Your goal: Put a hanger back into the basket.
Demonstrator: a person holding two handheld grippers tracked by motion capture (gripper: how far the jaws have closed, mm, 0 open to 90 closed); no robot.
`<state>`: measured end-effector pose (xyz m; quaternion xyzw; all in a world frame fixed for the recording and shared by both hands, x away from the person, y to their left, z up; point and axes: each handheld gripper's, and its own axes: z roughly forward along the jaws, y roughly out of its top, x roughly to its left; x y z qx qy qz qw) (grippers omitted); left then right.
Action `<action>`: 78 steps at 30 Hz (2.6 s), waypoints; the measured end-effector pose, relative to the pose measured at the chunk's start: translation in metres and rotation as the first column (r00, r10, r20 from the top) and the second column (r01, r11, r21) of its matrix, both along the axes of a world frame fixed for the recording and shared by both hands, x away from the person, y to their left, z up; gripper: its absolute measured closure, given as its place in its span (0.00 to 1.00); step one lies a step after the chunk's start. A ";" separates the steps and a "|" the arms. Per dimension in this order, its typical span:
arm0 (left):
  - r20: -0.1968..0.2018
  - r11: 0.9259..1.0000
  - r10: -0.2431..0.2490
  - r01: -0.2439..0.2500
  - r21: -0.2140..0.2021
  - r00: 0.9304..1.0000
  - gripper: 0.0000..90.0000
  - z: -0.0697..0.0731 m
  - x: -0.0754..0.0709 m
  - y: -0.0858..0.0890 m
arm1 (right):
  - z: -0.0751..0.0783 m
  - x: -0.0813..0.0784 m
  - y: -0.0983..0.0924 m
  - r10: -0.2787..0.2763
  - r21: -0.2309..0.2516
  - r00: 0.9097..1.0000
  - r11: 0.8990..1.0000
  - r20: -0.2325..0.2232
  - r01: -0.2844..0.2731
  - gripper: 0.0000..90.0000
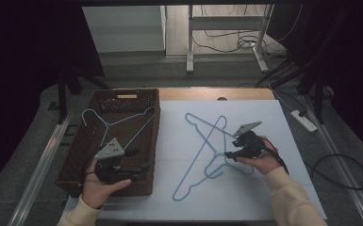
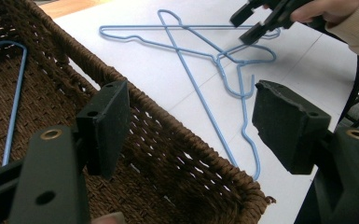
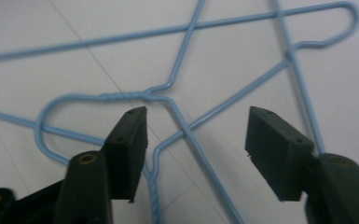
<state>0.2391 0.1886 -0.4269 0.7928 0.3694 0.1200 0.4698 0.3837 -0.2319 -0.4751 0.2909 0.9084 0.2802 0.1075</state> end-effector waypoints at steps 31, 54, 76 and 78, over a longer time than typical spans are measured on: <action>-0.003 1.000 -0.018 0.017 -0.009 1.000 0.32 -0.001 0.000 -0.001 | -0.018 0.032 0.058 0.323 -0.333 0.927 0.867 -0.191 -0.370 0.94; 0.005 1.000 -0.006 0.006 -0.013 1.000 0.33 0.001 -0.001 0.000 | 0.023 0.036 0.036 0.151 -0.136 0.985 0.978 -0.077 -0.161 0.98; 0.011 0.999 -0.026 0.027 -0.025 1.000 0.33 0.005 -0.002 -0.004 | 0.069 0.020 0.001 -0.093 0.352 0.993 0.929 -0.071 0.112 0.98; 0.010 0.999 -0.031 0.031 -0.034 0.999 0.33 0.006 -0.002 -0.005 | 0.070 0.019 0.001 -0.103 0.366 0.991 0.922 -0.080 0.126 0.98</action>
